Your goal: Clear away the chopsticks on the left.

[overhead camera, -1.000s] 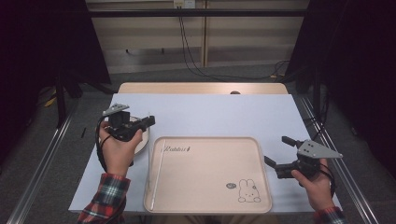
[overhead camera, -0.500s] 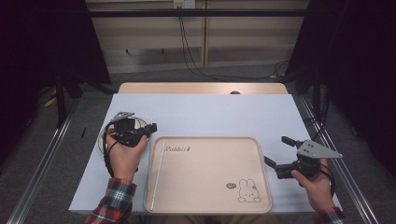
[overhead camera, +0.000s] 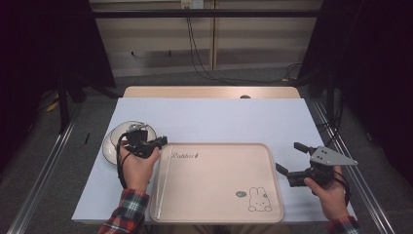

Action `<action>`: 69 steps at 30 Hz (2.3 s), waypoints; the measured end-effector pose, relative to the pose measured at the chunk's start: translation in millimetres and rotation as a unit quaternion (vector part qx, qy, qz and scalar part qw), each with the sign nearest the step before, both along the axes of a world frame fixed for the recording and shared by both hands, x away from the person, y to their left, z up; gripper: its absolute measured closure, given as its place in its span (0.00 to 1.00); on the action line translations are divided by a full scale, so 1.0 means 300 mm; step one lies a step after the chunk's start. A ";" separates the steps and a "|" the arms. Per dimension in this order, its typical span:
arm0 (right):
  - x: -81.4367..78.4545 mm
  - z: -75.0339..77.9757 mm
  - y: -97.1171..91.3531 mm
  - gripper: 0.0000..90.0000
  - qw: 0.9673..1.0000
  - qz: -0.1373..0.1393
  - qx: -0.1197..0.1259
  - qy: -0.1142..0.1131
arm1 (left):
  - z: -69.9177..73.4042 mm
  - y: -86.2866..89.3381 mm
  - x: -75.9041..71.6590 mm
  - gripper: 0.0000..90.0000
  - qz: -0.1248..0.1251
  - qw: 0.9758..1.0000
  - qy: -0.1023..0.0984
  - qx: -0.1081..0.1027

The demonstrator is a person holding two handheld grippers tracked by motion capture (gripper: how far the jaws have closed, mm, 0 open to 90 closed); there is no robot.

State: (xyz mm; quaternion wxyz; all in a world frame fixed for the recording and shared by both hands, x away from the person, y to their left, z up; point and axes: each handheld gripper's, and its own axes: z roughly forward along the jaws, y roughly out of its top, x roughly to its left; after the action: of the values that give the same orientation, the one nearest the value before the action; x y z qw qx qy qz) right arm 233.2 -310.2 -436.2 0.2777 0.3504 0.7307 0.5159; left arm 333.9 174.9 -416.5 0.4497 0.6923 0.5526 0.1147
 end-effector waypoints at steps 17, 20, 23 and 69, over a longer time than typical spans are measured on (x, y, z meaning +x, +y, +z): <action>0.000 0.001 -0.001 0.02 1.000 0.002 -0.001 -0.001 | -0.080 -0.004 0.005 0.93 0.017 0.999 0.020 0.022; 0.001 0.001 -0.002 0.02 1.000 0.002 -0.001 -0.001 | -0.097 -0.004 0.010 0.93 0.018 0.999 0.025 0.027; 0.002 0.000 -0.001 0.02 1.000 0.001 -0.001 -0.001 | -0.115 -0.003 0.013 0.92 0.020 0.999 0.031 0.030; 0.006 0.000 -0.004 0.02 1.000 0.000 0.003 -0.003 | -0.117 -0.017 0.010 0.64 0.011 0.998 0.017 0.062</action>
State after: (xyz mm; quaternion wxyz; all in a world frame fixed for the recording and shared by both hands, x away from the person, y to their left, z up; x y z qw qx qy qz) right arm 235.1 -311.5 -436.1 0.2787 0.3502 0.7282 0.5190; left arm 337.0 169.8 -451.7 0.3953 0.7144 0.5596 0.1423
